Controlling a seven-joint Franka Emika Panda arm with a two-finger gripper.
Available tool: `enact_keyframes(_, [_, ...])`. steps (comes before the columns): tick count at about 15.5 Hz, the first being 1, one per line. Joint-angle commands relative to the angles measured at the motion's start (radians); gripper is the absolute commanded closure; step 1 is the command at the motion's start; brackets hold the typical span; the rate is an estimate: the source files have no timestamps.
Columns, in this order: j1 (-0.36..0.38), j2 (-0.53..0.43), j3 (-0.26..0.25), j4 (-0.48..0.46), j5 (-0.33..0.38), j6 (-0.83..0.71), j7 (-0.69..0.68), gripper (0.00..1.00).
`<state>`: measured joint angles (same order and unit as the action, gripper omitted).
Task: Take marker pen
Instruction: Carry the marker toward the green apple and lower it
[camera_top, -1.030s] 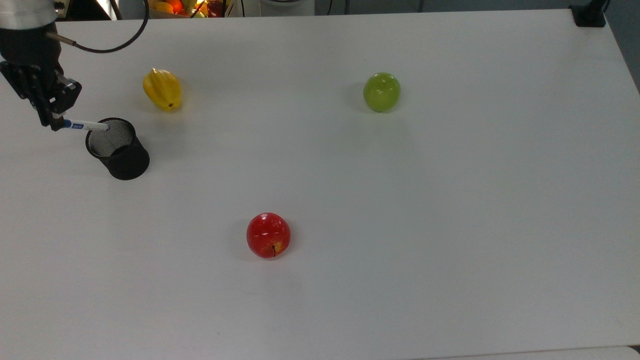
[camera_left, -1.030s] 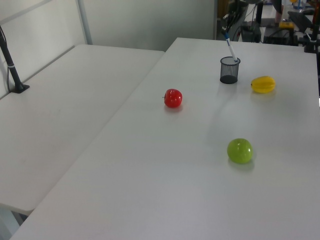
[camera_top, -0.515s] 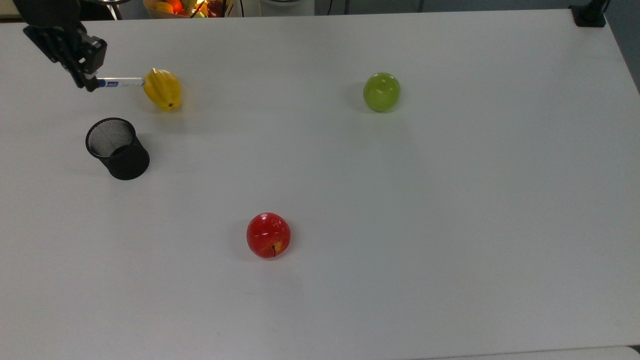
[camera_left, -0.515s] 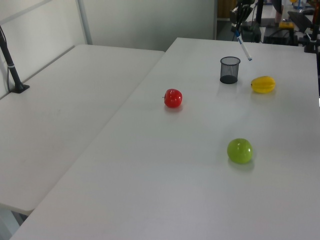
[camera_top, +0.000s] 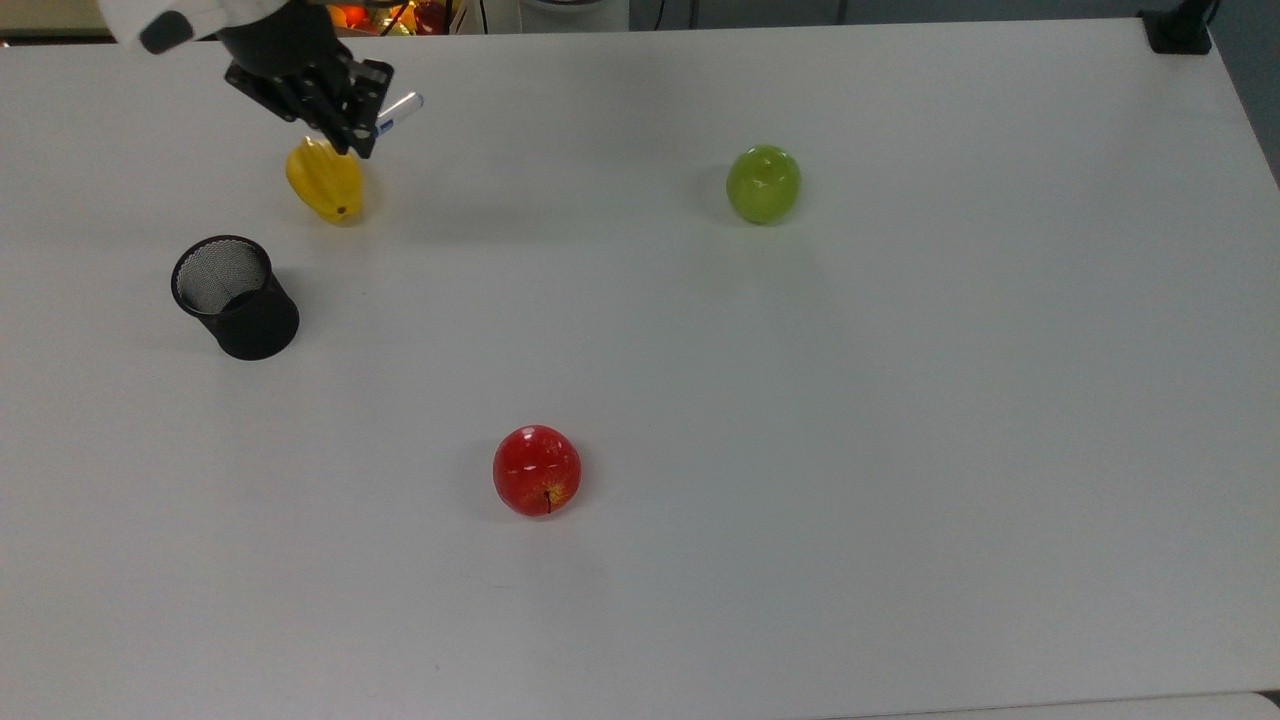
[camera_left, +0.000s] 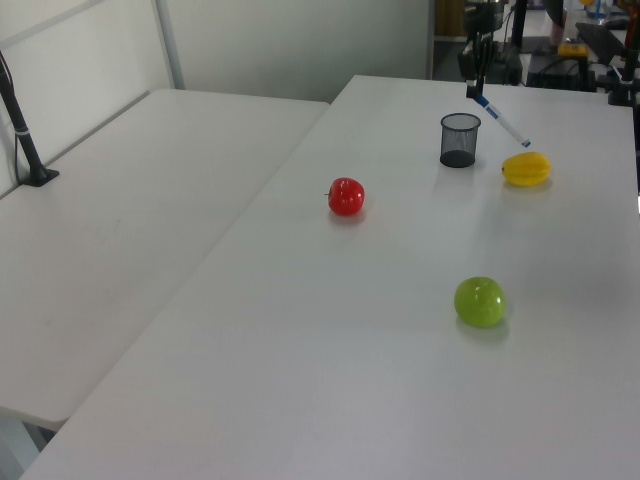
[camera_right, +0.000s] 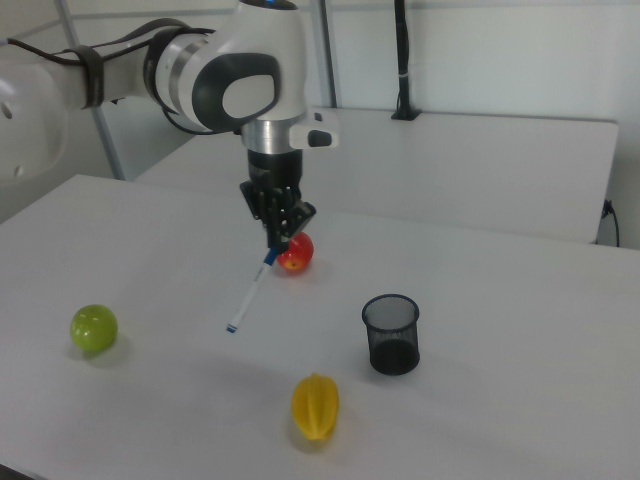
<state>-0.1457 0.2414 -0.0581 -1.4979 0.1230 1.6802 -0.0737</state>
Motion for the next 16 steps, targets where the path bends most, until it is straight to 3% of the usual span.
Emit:
enact_keyframes(1, [0.084,-0.019,-0.011,-0.033,0.018,-0.082,-0.035,0.91])
enact_keyframes(16, [0.281,0.194,-0.012,-0.068,-0.019,-0.128,-0.060,0.90])
